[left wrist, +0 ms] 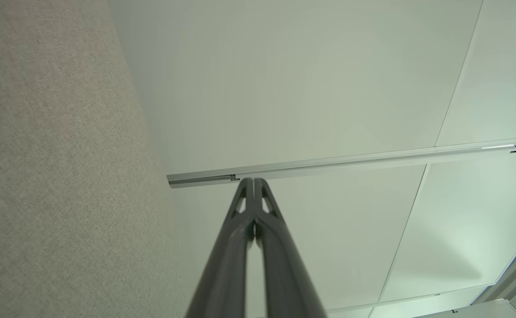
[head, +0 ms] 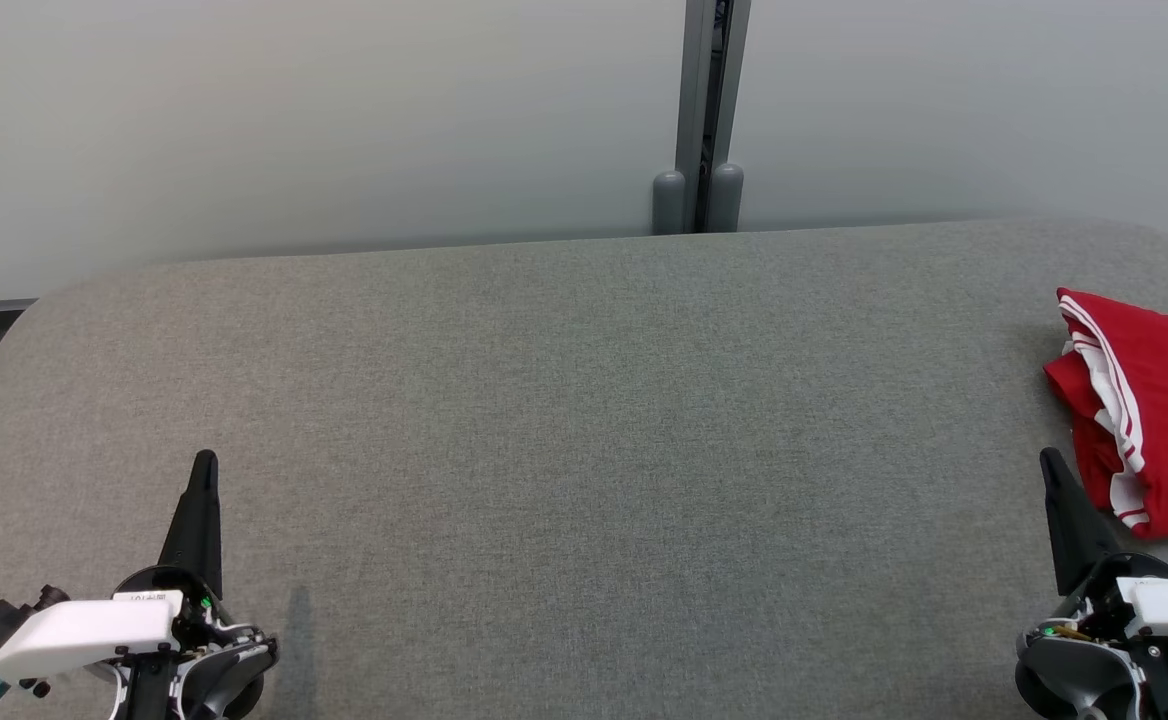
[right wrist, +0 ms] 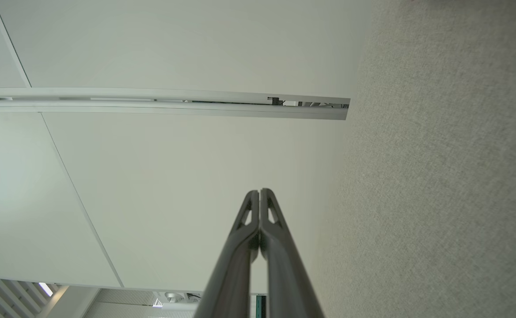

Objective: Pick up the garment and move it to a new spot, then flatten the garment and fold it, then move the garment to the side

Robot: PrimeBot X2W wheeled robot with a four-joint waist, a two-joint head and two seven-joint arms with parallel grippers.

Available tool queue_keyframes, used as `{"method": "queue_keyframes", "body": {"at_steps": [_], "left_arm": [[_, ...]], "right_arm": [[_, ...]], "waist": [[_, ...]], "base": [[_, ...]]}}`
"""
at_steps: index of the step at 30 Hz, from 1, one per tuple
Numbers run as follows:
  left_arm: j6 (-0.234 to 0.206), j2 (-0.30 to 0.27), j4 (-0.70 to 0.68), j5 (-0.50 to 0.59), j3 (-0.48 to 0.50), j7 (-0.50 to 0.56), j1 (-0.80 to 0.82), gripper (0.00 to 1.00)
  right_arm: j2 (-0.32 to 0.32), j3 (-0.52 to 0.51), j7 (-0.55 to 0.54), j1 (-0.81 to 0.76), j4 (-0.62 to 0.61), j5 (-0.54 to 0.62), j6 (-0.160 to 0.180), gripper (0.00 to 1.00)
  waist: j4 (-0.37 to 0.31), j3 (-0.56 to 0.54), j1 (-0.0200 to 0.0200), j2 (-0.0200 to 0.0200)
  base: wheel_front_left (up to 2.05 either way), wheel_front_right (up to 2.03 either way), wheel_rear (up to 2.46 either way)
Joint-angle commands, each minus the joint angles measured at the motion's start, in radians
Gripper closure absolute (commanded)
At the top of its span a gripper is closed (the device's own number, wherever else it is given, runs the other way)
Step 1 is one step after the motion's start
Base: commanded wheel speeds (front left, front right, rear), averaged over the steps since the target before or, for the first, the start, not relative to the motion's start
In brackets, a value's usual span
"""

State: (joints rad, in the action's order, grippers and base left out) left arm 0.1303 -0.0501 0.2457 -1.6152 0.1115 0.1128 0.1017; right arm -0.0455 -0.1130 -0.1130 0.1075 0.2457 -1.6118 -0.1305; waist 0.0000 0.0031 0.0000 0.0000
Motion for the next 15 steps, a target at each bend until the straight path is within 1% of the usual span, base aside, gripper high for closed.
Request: {"method": "queue_keyframes", "body": {"at_steps": [1, 15], "left_arm": [[0.005, -0.002, 0.001, 0.000, 0.004, 0.001, 0.015, 1.00], [0.005, -0.001, 0.000, 0.001, 0.005, 0.001, 0.015, 1.00]], "right_arm": [[-0.009, -0.002, -0.002, 0.005, 0.002, -0.002, 0.000, 1.00], [-0.009, -0.002, -0.002, 0.005, 0.002, -0.002, 0.000, 1.00]], "waist": [[0.000, 0.000, 0.0000, 0.0000], [0.000, 0.000, 0.0000, 0.0000]], "base": [[0.00, 0.00, 0.00], [0.00, 0.00, 0.00]]}}
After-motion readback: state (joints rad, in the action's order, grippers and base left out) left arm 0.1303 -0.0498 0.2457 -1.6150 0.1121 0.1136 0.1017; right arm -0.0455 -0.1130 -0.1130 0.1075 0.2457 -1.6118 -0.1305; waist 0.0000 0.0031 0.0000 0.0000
